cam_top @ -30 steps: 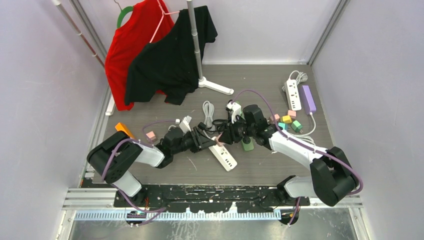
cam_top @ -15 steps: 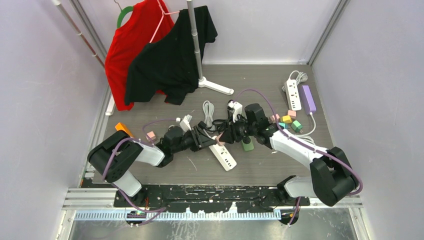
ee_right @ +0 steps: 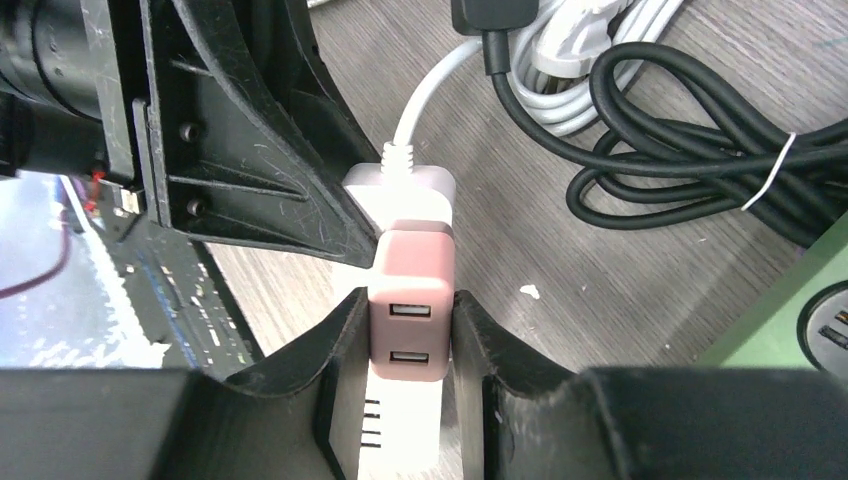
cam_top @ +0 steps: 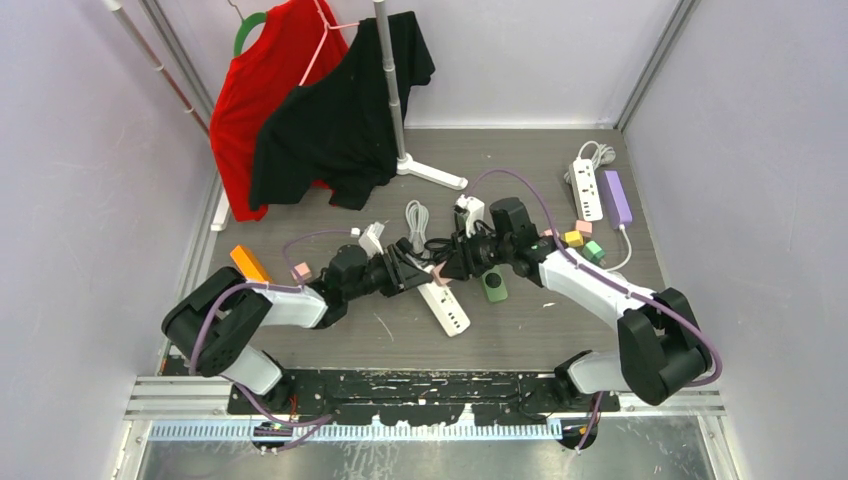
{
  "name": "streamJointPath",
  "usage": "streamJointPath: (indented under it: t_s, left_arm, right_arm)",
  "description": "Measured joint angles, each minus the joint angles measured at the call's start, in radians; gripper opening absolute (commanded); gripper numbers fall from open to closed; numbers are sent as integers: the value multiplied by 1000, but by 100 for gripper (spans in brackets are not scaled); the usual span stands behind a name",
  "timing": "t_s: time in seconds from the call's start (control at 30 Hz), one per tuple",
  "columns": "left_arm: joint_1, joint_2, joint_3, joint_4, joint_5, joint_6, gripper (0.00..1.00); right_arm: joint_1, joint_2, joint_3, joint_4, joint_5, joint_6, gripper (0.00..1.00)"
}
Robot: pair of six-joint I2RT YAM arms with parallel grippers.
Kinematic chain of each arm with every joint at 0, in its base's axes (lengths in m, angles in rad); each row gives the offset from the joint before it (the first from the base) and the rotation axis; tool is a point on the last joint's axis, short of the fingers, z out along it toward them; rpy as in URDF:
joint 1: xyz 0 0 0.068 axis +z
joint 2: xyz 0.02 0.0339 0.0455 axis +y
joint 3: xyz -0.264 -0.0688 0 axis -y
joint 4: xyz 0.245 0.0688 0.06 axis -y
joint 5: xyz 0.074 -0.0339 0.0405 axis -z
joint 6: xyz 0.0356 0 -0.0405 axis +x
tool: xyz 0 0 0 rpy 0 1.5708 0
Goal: Pull the plug off the socket
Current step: Remove the plug from the socket.
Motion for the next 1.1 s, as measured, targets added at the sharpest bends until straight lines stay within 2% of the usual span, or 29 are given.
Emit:
streamJointPath:
  t_s: [0.17,0.3,0.5,0.67,0.8,0.83,0.87,0.97,1.07,1.1]
  left_arm:
    - [-2,-13,27,-129,-1,8,0]
    - [-7,-24,53,-183,-6,15,0]
    - [-4,-57,59,-149,-26,30,0]
    - [58,-66,-10,-199,5,29,0]
    - [68,-67,-11,-200,15,28,0]
    - [68,-67,-11,-197,18,28,3]
    - [68,-67,-11,-194,21,28,18]
    - [68,-66,-16,-178,26,32,44]
    - [69,-64,-22,-172,27,51,63]
    - [69,-64,-28,-181,22,67,67]
  right_arm:
    - [93,-3,2,10,94,-14,1]
    - [82,-30,-8,9,135,6,1]
    - [-41,-40,-13,14,-24,66,1]
    - [-164,-82,-27,93,-102,130,1]
    - [-83,-133,-33,119,-110,129,1]
    - [-61,-138,-29,115,-114,120,1]
    - [-49,-140,-22,100,-118,102,1]
    - [-81,-140,-3,57,-142,72,1]
    - [-134,-141,13,19,-189,45,1]
    - [-149,-141,18,8,-204,40,1]
